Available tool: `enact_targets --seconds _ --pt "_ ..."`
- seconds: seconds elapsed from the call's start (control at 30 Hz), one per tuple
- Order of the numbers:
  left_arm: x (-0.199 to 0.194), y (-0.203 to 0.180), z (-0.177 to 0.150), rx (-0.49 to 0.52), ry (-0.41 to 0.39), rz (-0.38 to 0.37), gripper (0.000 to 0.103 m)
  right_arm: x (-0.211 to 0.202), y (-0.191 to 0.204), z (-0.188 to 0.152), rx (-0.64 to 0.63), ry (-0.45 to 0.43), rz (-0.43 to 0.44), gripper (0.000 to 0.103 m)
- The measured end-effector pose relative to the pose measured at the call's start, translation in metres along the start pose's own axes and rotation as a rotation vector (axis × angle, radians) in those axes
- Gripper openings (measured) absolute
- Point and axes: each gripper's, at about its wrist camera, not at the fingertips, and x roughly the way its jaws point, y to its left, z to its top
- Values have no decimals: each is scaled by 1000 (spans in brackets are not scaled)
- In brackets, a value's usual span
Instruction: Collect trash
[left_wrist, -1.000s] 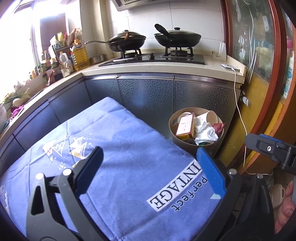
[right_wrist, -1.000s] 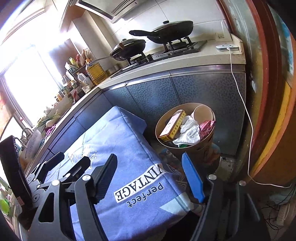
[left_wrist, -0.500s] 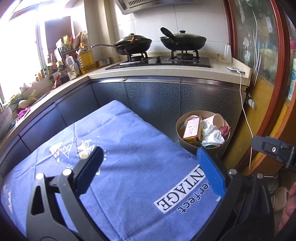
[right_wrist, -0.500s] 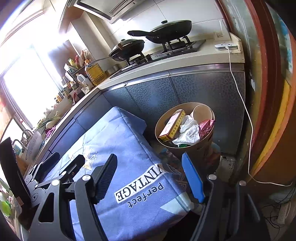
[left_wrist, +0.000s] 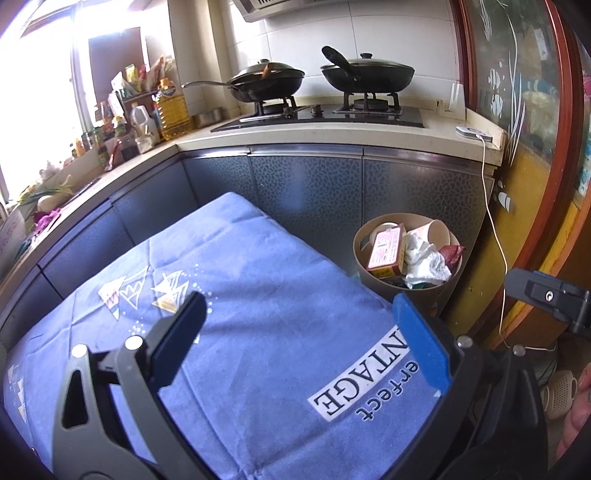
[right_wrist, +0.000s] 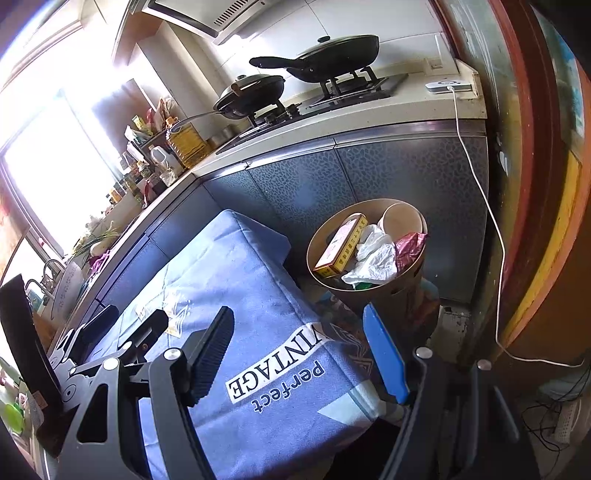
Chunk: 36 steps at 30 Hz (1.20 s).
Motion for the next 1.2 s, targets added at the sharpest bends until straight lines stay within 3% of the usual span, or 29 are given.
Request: enact_targets --seconds 1.2 --pt "11 2 -9 3 41 2 97 7 -2 -1 13 19 8 71"
